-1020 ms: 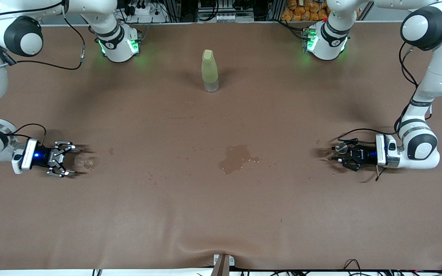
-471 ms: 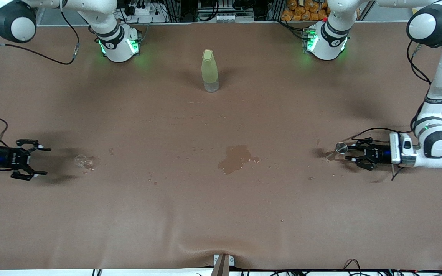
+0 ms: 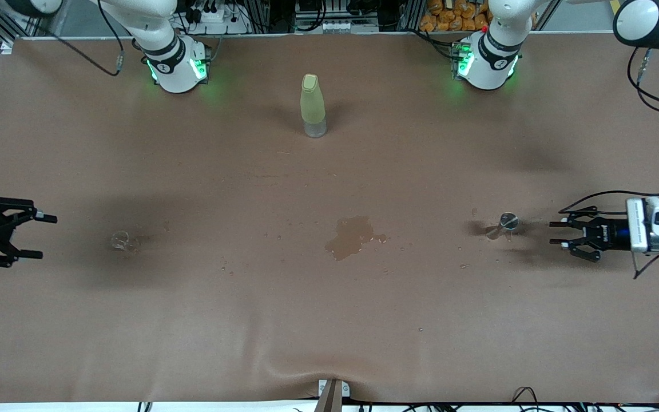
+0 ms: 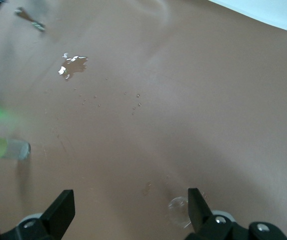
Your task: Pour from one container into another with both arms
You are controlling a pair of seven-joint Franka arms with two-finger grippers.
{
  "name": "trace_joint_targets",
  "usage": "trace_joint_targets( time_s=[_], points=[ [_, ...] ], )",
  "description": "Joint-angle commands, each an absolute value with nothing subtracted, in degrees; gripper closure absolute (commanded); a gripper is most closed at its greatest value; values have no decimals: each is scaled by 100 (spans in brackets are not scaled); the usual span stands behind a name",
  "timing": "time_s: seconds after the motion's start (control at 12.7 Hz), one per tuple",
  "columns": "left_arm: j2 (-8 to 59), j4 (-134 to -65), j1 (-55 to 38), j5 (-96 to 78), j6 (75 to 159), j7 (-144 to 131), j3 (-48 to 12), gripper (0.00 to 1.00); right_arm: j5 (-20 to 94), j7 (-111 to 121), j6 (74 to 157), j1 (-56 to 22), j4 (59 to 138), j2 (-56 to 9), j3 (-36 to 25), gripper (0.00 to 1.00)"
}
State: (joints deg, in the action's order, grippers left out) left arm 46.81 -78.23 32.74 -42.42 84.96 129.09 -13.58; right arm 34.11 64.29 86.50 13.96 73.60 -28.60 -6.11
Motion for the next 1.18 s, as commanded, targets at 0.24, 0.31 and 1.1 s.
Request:
trace_joint_targets(
  time_s=[0.24, 0.31, 1.1],
  points=[
    [3657, -7655, 3121, -4113, 8708, 11181, -1828, 48, 2129, 3451, 8754, 388, 7822, -1830, -633, 0],
    [3561, -7586, 3033, -4070, 8771, 11067, -1802, 5, 1979, 2993, 8737, 282, 7874, -1724, -624, 0],
    [2593, -7585, 2524, -1620, 9649, 4101, -1828, 0, 38, 1248, 9356, -114, 8347, -881, -624, 0]
  ],
)
